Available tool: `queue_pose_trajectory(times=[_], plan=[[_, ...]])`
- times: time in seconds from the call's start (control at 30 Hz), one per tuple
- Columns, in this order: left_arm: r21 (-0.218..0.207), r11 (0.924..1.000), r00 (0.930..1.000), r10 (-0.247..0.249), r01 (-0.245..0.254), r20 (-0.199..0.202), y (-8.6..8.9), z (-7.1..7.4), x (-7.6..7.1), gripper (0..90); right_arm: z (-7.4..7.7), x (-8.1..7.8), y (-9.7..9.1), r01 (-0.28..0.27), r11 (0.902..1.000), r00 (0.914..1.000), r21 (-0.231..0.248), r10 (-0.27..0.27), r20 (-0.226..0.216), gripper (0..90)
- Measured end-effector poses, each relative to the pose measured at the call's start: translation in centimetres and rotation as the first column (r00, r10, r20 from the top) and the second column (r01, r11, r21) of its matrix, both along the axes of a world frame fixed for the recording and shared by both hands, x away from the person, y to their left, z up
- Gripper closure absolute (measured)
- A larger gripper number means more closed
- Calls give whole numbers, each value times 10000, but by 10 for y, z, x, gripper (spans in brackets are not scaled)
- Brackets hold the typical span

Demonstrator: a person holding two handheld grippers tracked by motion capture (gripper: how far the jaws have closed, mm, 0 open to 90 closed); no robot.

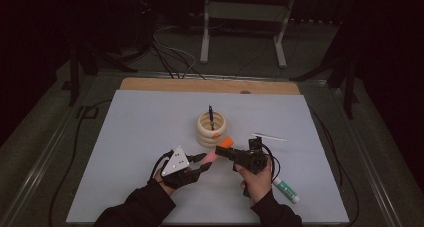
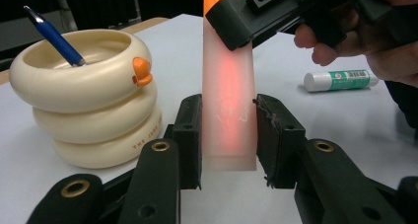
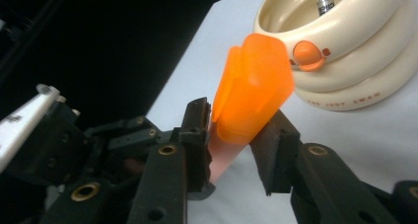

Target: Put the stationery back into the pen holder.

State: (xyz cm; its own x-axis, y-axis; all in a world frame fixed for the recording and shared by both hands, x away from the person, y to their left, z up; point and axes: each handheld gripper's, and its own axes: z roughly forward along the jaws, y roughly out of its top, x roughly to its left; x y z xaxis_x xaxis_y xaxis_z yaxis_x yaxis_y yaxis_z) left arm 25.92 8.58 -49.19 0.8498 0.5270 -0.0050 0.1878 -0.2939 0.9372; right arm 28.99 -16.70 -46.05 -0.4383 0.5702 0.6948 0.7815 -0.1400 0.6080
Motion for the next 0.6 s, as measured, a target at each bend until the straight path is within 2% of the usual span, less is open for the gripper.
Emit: queue_pose_trajectory(times=[0.07,0.2,0.3,0.4,0.43,0.47,0.6], plan=[[-27,10000,10000,-41,41,-51,0,-1,0,658,-1,1,-1,-101,9997,9998,222,105,-177,717],[-79,9999,9999,-86,85,-125,0,-1,1,657,-1,1,-2,-112,9997,9997,234,117,-195,722],[-44,9998,9988,-188,186,-442,-1,0,2,655,0,1,-2,-195,9996,9996,187,199,-215,727],[-7,9998,9978,-194,194,-638,-1,1,3,641,2,0,-1,-252,9997,9997,7,252,-39,728],[33,9998,9966,-204,207,-795,-1,1,3,641,3,-1,0,-295,9995,9995,-138,297,95,728],[56,9997,9963,-230,235,-825,-1,1,3,606,6,-2,1,-286,9984,9984,-482,309,470,729],[65,9996,9946,-268,276,-1001,-2,1,3,555,10,-3,-1,-212,9966,9962,-792,278,823,728]])
